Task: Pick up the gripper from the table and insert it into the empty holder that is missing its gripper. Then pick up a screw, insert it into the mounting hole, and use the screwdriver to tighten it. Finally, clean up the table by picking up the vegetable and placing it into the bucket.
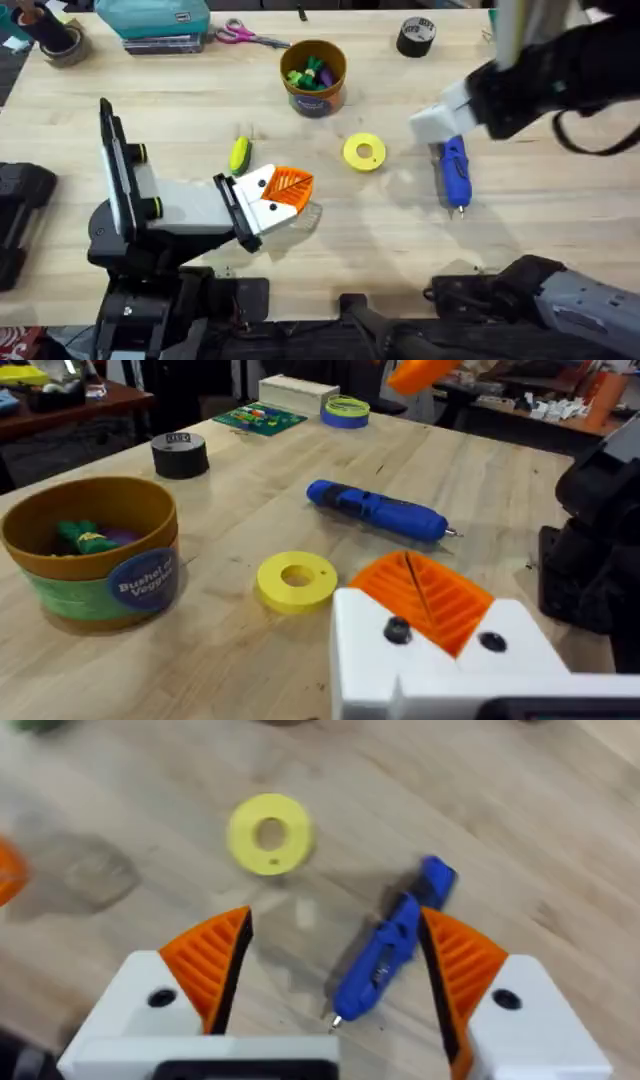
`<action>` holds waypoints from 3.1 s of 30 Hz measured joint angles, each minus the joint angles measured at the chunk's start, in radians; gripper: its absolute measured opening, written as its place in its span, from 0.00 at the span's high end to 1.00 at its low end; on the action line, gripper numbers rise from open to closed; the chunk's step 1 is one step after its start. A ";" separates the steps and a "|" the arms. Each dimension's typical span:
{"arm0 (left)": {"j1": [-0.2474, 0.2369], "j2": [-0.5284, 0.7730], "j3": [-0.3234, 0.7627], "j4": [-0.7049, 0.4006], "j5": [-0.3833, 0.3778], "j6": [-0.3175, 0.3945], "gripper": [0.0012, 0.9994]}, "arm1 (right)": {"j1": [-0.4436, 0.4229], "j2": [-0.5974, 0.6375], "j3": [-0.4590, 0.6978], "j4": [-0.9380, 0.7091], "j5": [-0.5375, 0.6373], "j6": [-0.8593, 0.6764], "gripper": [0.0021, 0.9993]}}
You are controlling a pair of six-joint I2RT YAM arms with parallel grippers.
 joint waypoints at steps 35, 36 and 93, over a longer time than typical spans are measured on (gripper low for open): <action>0.000 0.000 0.000 0.000 0.000 0.000 0.99 | -0.484 0.355 -0.251 0.222 -0.162 0.096 0.00; 0.000 0.000 0.000 0.000 0.000 0.000 0.99 | -0.484 0.369 -0.251 0.226 -0.168 0.091 0.00; 0.000 0.000 0.000 0.000 0.000 0.000 0.99 | -0.482 0.497 -0.329 0.374 -0.121 0.051 0.98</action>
